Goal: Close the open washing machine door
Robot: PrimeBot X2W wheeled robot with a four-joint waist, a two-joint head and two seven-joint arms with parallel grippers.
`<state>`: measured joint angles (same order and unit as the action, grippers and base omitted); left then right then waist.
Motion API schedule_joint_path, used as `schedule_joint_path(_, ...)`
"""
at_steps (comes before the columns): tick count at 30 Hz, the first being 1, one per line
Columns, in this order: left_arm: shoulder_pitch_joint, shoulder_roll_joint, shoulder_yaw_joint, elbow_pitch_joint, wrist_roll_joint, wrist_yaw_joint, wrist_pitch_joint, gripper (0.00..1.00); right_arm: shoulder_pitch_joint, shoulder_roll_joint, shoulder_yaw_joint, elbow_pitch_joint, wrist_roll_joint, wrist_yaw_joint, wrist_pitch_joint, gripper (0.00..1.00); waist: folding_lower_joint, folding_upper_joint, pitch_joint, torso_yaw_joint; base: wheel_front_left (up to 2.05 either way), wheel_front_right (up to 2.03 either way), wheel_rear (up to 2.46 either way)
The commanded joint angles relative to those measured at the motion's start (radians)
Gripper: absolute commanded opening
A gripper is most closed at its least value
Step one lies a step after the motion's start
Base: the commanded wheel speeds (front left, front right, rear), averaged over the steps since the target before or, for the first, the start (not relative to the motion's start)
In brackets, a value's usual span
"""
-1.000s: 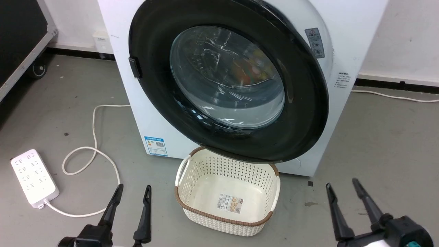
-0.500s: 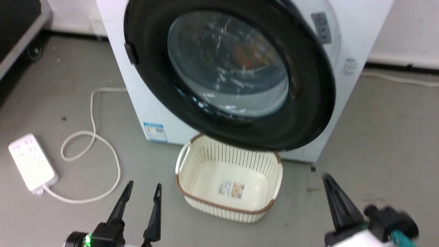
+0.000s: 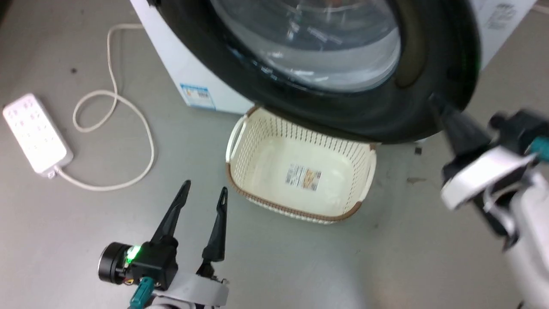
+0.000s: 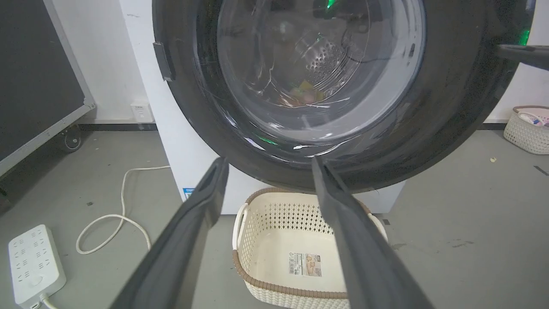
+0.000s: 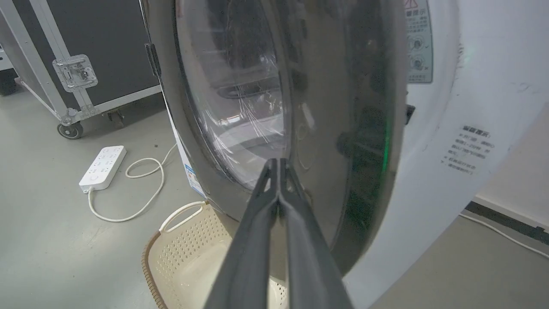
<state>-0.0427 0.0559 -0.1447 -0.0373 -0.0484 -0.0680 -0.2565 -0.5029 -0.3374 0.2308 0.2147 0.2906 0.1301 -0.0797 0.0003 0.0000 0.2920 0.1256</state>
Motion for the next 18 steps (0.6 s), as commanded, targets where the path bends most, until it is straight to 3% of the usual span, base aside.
schedule_joint_path(1, -0.021, -0.001, -0.004, -0.002, 0.000, 0.009, -0.005, 1.00, -0.048, -0.025, 0.004, 0.031, 0.014, 0.001, 0.010, 0.00, -0.0003, 0.0000, 0.043, 0.023, 0.00, 0.00, 0.00)
schedule_joint_path(6, -0.050, -0.004, -0.011, -0.011, -0.037, 0.030, -0.005, 1.00, -0.177, -0.076, 0.018, 0.129, 0.051, 0.001, 0.020, 0.00, -0.0003, 0.0000, 0.087, 0.034, 0.00, 0.00, 0.00)
schedule_joint_path(18, -0.090, -0.005, -0.035, -0.017, -0.067, 0.060, -0.005, 1.00, -0.442, -0.123, 0.048, 0.355, 0.116, 0.001, 0.026, 0.00, -0.0003, 0.0000, 0.164, 0.051, 0.00, 0.00, 0.00)
